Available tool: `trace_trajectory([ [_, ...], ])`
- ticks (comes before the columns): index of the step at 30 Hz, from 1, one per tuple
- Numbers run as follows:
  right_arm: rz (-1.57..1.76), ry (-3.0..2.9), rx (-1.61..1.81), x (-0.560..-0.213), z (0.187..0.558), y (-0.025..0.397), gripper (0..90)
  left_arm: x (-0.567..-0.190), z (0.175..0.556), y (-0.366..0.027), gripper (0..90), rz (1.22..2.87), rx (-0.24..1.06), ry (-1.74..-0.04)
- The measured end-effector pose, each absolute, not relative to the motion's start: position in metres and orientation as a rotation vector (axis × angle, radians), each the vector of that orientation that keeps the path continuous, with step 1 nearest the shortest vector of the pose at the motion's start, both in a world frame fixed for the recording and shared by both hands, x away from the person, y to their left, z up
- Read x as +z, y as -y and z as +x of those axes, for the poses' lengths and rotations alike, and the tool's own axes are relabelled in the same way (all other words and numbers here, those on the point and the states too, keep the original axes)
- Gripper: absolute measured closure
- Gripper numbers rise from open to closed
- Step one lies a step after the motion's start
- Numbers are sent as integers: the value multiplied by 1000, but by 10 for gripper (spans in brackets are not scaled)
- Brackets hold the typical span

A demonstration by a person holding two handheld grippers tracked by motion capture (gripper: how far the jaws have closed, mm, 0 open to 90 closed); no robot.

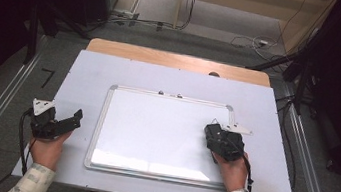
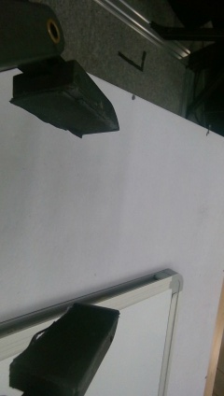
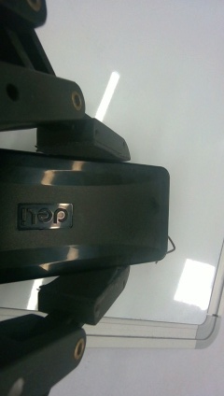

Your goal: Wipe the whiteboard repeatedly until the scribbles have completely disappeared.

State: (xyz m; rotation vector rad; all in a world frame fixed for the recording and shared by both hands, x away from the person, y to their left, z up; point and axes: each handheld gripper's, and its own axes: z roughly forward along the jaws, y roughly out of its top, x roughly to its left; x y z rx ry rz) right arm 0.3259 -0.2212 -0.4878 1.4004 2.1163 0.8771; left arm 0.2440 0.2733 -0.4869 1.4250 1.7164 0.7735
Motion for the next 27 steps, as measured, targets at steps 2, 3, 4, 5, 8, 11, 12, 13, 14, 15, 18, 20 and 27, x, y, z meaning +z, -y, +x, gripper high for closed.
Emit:
trace_trajectory([
  [2, 1410, -2109, 872, -488, 331, 221, 395, -487, 244, -273, 98, 1424, 774, -1716],
  [3, 1408, -2108, 872, -488, 333, 221, 395, -487, 244, -273, 98, 1424, 774, -1715],
  [4, 1408, -2108, 872, -488, 333, 221, 395, -487, 244, -273, 98, 1424, 774, -1715],
  [5, 1414, -2105, 869, -487, 335, 221, 395, -487, 244, -273, 98, 1425, 775, -1718],
  [8, 1417, -2102, 863, -487, 344, 220, 395, -487, 244, -273, 98, 1424, 774, -1718],
  [11, 1422, -2096, 860, -487, 349, 220, 396, -487, 244, -273, 98, 1424, 774, -1718],
  [12, 1425, -2094, 857, -487, 351, 220, 395, -487, 244, -273, 98, 1424, 774, -1717],
  [13, 1429, -2089, 855, -486, 353, 220, 395, -487, 244, -273, 98, 1423, 773, -1717],
  [14, 1429, -2086, 851, -486, 355, 220, 396, -487, 244, -273, 98, 1423, 774, -1717],
  [15, 1434, -2084, 851, -486, 357, 220, 395, -487, 244, -273, 98, 1424, 774, -1717],
  [18, 1440, -2076, 847, -486, 362, 220, 395, -487, 245, -273, 99, 1420, 772, -1718],
  [20, 1448, -2073, 851, -486, 367, 221, 395, -487, 244, -273, 98, 1422, 772, -1718],
  [27, 1455, -2062, 836, -485, 382, 221, 395, -487, 245, -274, 99, 1423, 771, -1718],
])
